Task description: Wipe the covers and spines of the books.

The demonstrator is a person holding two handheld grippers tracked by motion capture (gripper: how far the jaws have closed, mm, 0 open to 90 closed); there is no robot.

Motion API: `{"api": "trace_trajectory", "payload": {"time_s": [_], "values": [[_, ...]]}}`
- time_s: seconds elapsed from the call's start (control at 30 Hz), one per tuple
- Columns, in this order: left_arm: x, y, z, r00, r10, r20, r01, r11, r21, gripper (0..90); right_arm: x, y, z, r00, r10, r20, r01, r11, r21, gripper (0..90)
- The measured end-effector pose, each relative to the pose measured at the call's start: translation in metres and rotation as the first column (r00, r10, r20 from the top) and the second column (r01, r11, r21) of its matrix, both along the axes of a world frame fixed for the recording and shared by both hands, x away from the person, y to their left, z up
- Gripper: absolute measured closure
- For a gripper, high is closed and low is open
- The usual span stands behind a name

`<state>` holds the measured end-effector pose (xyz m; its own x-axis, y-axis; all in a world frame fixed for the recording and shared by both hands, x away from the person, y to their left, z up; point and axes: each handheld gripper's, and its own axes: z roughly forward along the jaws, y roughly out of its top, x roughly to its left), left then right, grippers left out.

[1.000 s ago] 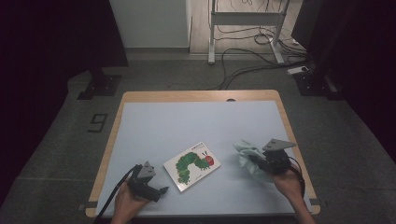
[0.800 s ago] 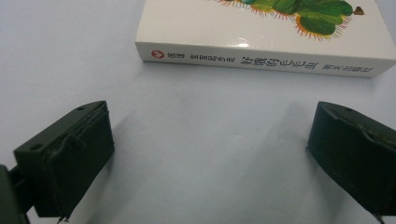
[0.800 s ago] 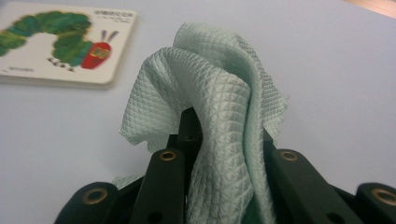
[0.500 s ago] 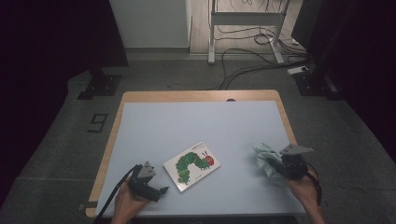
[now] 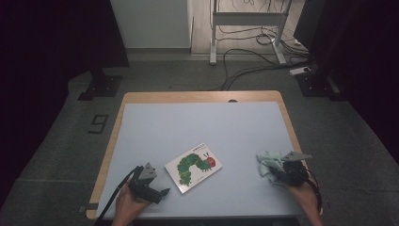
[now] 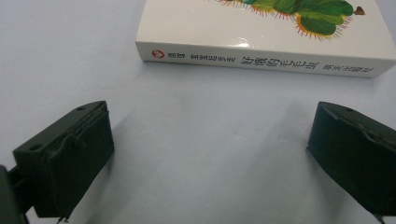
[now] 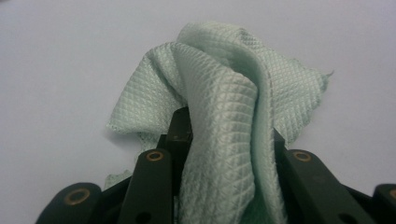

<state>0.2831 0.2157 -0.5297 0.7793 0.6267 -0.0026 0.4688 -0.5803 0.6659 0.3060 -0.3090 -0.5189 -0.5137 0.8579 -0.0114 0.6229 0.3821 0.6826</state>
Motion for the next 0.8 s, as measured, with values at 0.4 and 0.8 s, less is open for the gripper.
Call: {"api": "trace_trajectory", "payload": {"time_s": [0.4,0.8], "values": [[0.0,0.0,0.0,1.0,0.0,0.0,0.0,1.0,0.0,0.0,-0.001,-0.001,0.024,0.9996,-0.014,0.025,0.014,0.9999,-0.006,33.0],[0.0,0.0,0.0,1.0,0.0,0.001,0.0,1.0,0.001,0.0,0.006,0.02,0.05,0.9977,0.03,0.062,-0.029,0.9996,-0.006,12.7]]}}
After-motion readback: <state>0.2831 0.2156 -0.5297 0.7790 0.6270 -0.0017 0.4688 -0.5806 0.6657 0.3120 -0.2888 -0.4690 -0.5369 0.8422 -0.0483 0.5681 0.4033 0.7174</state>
